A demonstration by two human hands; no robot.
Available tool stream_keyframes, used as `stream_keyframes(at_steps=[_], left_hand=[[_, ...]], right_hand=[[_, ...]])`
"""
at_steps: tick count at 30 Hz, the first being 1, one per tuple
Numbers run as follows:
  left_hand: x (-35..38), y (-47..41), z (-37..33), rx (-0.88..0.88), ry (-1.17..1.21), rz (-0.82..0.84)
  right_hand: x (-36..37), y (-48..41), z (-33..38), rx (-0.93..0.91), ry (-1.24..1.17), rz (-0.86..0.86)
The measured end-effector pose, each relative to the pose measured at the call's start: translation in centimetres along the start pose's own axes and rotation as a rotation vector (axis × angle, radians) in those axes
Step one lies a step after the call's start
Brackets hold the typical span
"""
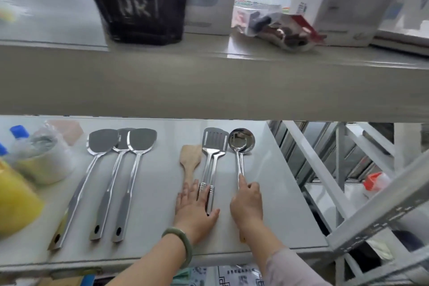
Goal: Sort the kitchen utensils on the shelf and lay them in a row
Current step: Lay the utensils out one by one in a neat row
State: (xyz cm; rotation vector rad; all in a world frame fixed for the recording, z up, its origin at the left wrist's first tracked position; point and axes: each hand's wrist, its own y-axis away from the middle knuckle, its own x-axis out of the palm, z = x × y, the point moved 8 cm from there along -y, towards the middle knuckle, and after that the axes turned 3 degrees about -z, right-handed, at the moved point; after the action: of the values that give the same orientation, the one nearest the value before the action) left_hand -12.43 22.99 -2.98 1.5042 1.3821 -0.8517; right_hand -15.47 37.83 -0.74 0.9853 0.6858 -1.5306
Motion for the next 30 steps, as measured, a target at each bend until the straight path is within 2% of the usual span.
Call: stream_keyframes(at_steps=[10, 13, 15, 18, 20, 22, 24, 27, 30], left_hand=[[2.5, -1.3, -5.7, -0.073, -0.011, -0.041], [3.1, -1.5, -7.6, -0.077, 0.020, -0.028], [3.2, -1.5, -8.4, -0.081, 0.064, -0.020], [2.6, -1.7, -8.7, -0.075, 0.108, -0.029], [1.7, -1.9, -8.4, -0.068, 0.074, -0.087], [0.8, -1.9, -8.2, -0.060, 0.018, -0.135], [0.7, -2.0, -8.2, -0.052, 0.029, -0.114], [0.4, -2.6, -7.9, -0.087, 0.078, -0.081], [-0.5, -2.8, -7.2, -0.107, 0.243, -0.112]], right_hand=[[-3.8, -4.4, -6.2, -0.016, 0.082, 0.007], [-4.7, -5.3, -7.0, -0.028, 0.197, 0.004], [-5.5, -5.4, -6.5, -0.049, 0.287, -0.056], [-5.7, -4.5, -3.5, -0.229, 0.148, -0.188], [-4.3, -3.8, -1.5, -0.299, 0.029, -0.108], [-2.5, -3.5, -0.7, -0.239, -0.002, 0.039], [-1.4, -3.5, -0.5, -0.193, 0.000, 0.095], [-0.8, -3.4, -0.6, -0.126, 0.007, 0.119], [-1.3, -3.7, -0.4, -0.107, -0.064, 0.060]])
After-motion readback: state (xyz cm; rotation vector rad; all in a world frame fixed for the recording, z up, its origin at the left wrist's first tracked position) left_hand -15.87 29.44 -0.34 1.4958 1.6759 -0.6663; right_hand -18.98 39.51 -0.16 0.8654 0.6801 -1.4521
